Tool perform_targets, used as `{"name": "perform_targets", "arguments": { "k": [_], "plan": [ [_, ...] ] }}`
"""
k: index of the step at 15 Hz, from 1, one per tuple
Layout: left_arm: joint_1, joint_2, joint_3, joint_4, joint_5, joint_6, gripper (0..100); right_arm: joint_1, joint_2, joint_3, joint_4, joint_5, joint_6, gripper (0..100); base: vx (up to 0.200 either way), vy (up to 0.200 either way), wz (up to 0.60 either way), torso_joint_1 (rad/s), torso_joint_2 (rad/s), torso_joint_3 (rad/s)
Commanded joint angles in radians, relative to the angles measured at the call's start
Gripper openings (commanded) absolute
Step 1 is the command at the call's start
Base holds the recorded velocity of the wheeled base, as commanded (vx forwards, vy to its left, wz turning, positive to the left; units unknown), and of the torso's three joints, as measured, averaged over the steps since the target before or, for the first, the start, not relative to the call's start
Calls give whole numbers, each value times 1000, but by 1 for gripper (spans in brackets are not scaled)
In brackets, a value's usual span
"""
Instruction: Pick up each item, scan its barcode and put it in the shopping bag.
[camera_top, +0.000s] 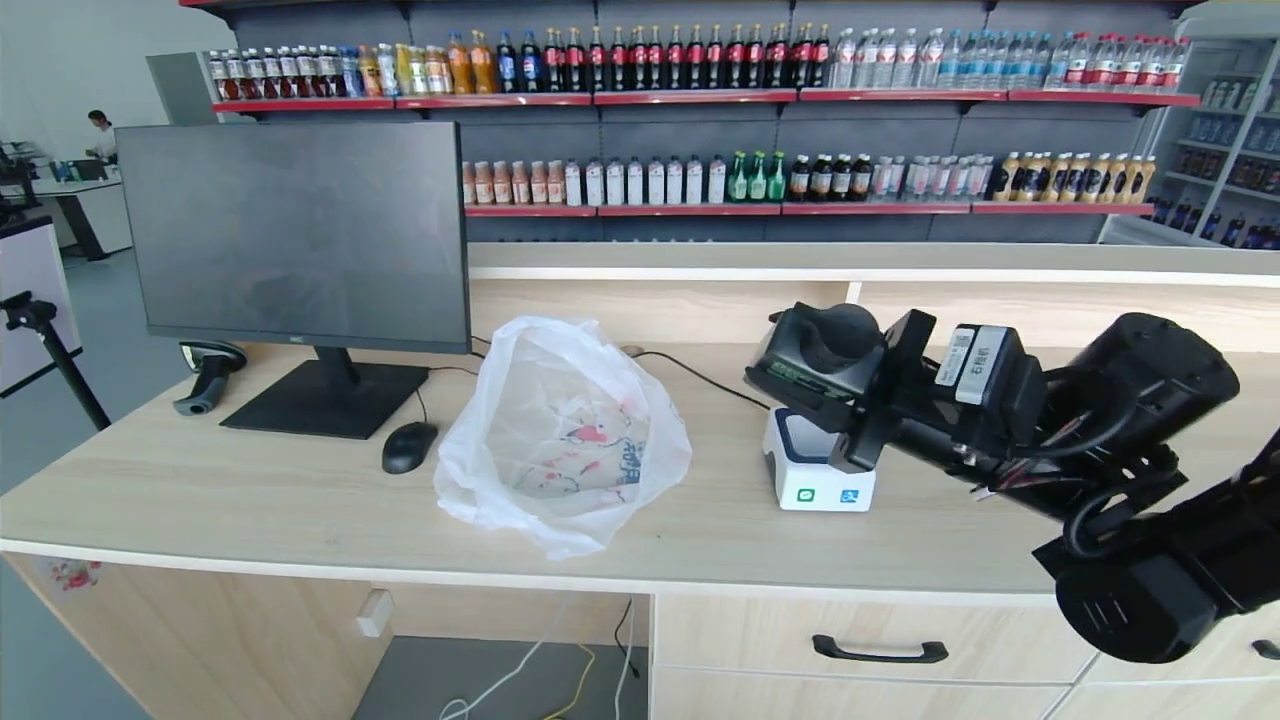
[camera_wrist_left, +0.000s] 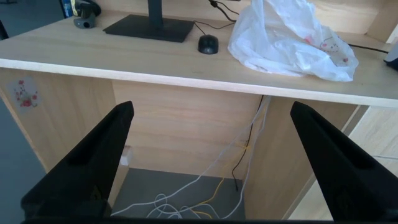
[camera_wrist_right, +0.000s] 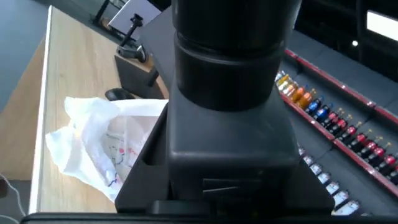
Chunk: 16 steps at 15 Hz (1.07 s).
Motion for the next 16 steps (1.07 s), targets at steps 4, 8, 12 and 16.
{"name": "perform_targets", "arguments": {
  "k": [4,8,12,16],
  "plan": [
    [0,0,0,0,1,0,100,-87,102,-35,4,29,-200,0,0,0,0,0,0,0],
    [2,0,0,0,1,-1,100,-106,190,-17,4,120,-360,0,0,0,0,0,0,0],
    [0,0,0,0,1,-1,100,-165,229,-55,4,202,-460,0,0,0,0,0,0,0],
    [0,0,0,0,1,-1,100,-225,260,-66,4,207,-475,0,0,0,0,0,0,0]
  ]
}}
